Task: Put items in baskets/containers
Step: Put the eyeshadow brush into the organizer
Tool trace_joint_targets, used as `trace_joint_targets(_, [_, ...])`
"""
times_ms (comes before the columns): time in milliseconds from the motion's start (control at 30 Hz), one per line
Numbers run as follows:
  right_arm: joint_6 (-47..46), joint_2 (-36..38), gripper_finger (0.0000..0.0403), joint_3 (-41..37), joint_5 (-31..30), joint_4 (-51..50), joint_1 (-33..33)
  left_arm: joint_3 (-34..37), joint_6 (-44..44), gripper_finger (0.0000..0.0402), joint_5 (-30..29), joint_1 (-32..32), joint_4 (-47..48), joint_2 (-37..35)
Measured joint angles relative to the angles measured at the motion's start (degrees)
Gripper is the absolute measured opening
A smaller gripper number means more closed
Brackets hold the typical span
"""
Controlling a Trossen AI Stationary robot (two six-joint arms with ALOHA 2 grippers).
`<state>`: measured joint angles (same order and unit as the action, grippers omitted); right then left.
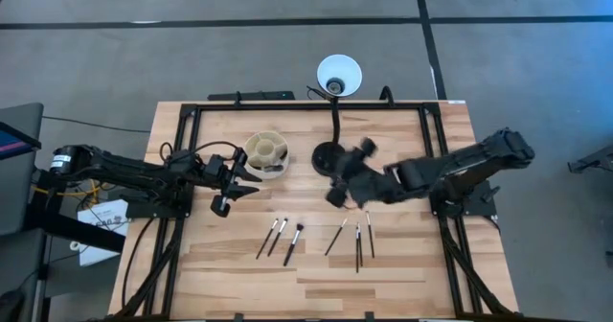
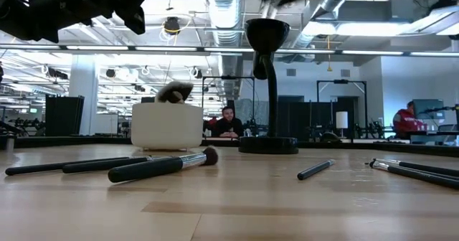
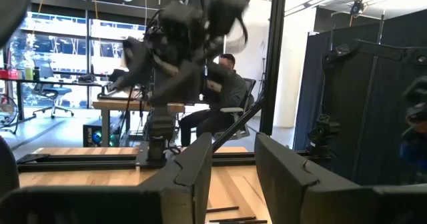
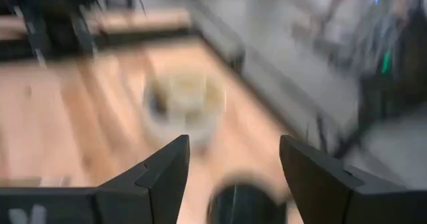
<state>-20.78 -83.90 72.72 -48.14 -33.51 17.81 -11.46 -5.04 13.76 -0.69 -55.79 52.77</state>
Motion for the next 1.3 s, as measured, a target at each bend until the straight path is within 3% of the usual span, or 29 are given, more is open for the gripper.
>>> trace_joint_targets(167, [-30.0, -1.1, 0.0225, 0.0, 0.0, -22.2, 9.0, 0.0, 0.0, 0.0111, 0.0, 0.0, 0.1, 0.0])
trace_joint_targets(367, [-55.4, -9.7, 0.0225, 0.0, 0.1, -32.1, 18.9, 0.0, 0.0, 0.0111, 0.0, 0.0, 0.1, 0.0])
trace_joint_targets(667, [-77.9, -24.7, 0.0225, -0.1, 7.7, -35.7, 22.7, 0.0, 0.9, 0.0111, -0.9, 0.0, -0.5, 0.0])
trace_joint_targets(833, [-88.8, -29.0, 0.0222, -0.1, 12.5, -32.6, 25.0, 0.0, 4.3, 0.0111, -5.8, 0.0, -0.8, 0.0])
trace_joint_targets(1000, [-98.6, -29.6, 0.0205, -0.1, 11.7, -31.8, 29.2, 0.0, 8.4, 0.0111, -10.9, 0.0, -1.3, 0.0])
trace_joint_targets(1100, [-103.6, -28.8, 0.0196, -0.1, 6.3, -34.1, 32.2, 0.0, 9.3, 0.0111, -11.0, 0.0, -1.6, 0.0])
trace_joint_targets(1167, [-104.7, -28.4, 0.0193, -0.1, 3.0, -35.8, 33.9, 0.0, 9.3, 0.0111, -11.0, 0.0, -1.8, 0.0])
trace_joint_targets(1300, [-104.8, -27.5, 0.0194, -0.1, 2.3, -40.1, 35.1, 0.0, 9.3, 0.0111, -11.0, 0.4, -2.7, 0.0])
